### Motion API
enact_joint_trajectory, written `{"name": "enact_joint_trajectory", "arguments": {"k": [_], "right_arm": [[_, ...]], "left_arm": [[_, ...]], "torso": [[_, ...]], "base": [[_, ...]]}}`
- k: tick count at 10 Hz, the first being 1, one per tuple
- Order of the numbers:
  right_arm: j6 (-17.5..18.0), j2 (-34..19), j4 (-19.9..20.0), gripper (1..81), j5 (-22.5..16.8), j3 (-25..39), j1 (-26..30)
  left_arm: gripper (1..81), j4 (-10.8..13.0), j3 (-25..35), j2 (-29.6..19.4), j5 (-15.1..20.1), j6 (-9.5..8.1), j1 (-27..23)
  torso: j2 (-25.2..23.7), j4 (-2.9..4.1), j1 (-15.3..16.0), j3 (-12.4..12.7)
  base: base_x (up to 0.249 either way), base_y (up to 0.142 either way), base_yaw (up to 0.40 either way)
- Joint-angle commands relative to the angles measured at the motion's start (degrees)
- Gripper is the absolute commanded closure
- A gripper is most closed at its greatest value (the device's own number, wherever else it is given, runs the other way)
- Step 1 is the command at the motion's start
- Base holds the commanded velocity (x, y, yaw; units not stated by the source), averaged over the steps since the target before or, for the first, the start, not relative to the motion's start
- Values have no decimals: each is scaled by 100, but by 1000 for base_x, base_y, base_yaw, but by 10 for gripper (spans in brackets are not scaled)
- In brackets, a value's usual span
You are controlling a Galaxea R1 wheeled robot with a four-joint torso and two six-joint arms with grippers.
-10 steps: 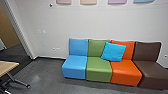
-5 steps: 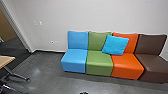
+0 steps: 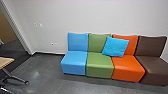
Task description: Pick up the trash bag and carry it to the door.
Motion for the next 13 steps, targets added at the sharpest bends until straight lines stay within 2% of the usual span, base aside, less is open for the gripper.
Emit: {"name": "enact_joint_trajectory", "arguments": {"k": [1, 3, 4, 5, 7, 8, 13], "right_arm": [[0, -278, 226, 10, -368, 126, 589], [0, -287, 252, 10, -386, 135, 643], [0, -313, 252, 10, -378, 134, 643], [0, -348, 261, 10, -386, 161, 651], [0, -348, 270, 10, -377, 170, 677], [0, -340, 270, 10, -377, 161, 712], [0, -260, 340, 10, -491, 178, 941]], "left_arm": [[10, -184, 4, -198, 482, 17, -556], [10, -210, -101, -110, 491, 0, -626], [10, -297, -163, -75, 491, -9, -679], [10, -377, -207, -48, 491, -18, -741], [10, -456, -225, -66, 588, -18, -890], [10, -500, -225, -58, 702, -18, -951], [10, -676, -225, 39, 720, -18, -1171]], "torso": [[-545, 0, 351, 0], [-956, 0, 610, -2], [-1135, 0, 723, -125], [-1351, 0, 857, -533], [-1635, 0, 1036, -712], [-1832, 0, 1158, -897], [-2818, 0, 1790, -1837]], "base": [[0, 0, 0], [0, 0, 0], [0, 0, 0], [0, 0, 0], [0, 0, 0], [0, 0, 0], [0, 0, 0]]}}
